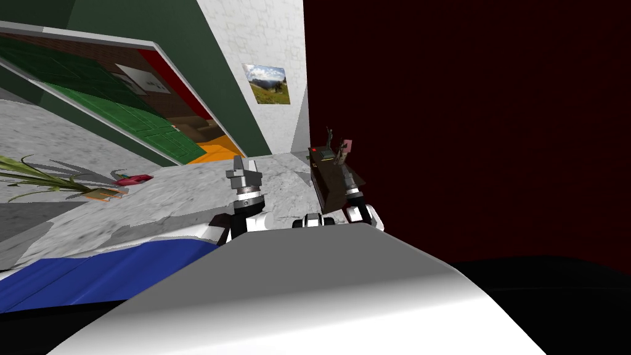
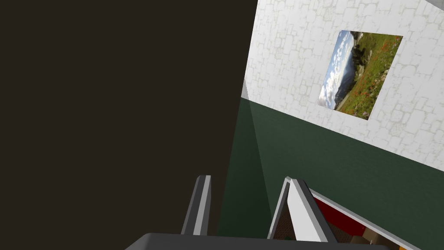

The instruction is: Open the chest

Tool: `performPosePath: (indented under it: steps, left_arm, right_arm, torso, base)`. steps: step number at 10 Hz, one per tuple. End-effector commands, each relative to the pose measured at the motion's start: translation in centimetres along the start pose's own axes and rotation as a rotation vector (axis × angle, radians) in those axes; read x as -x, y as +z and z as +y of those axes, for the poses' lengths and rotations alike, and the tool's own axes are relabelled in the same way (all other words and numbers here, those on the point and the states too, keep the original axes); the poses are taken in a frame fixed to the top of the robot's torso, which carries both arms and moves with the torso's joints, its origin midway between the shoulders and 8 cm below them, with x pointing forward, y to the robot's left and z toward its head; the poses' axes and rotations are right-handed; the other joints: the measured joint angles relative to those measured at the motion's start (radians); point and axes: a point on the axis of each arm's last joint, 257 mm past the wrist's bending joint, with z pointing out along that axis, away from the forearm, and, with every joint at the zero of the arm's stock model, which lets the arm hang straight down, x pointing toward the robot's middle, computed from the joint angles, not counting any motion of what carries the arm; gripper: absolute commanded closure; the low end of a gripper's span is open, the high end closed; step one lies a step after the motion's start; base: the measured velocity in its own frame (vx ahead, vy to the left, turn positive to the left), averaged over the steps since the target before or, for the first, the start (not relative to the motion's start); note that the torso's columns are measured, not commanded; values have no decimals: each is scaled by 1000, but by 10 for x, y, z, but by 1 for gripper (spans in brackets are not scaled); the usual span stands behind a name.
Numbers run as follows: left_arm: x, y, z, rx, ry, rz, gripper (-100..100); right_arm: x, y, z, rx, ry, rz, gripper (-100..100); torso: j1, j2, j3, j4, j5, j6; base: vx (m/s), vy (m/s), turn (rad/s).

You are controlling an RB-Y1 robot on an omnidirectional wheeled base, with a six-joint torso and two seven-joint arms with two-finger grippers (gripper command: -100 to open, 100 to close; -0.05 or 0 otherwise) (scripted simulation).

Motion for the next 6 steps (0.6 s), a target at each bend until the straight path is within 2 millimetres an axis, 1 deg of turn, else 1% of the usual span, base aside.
performPosePath:
  steps: [1, 2, 3, 4, 5, 6]
  left_arm:
    - [0, 0, 0, 0, 0, 0, 0]
    - [0, 0, 0, 0, 0, 0, 0]
    - [0, 0, 0, 0, 0, 0, 0]
    - [0, 0, 0, 0, 0, 0, 0]
    - [0, 0, 0, 0, 0, 0, 0]
    - [0, 0, 0, 0, 0, 0, 0]
  right_arm:
    - [-13, 4, -10, -23, -81, 37, -100]
    - [-25, 7, -20, -40, -140, 71, -100]
    - [-25, 7, -20, -40, -150, 71, -100]
    - [-36, 10, -31, -57, -211, 107, -100]
    - [-36, 10, -31, -56, -224, 107, -100]
    - [-48, 12, -42, -73, -284, 144, -100]
  torso:
    - [0, 0, 0, 0, 0, 0]
    - [0, 0, 0, 0, 0, 0]
    - [1, -1, 0, 0, 0, 0]
    - [0, 0, 0, 0, 0, 0]
    - [1, 0, 0, 0, 0, 0]
    - [0, 0, 0, 0, 0, 0]
  base:
    - [24, 41, 22]
    - [37, 56, 43]
    - [36, 45, 26]
    - [36, 52, 42]
    - [29, 42, 26]
    - [37, 52, 47]
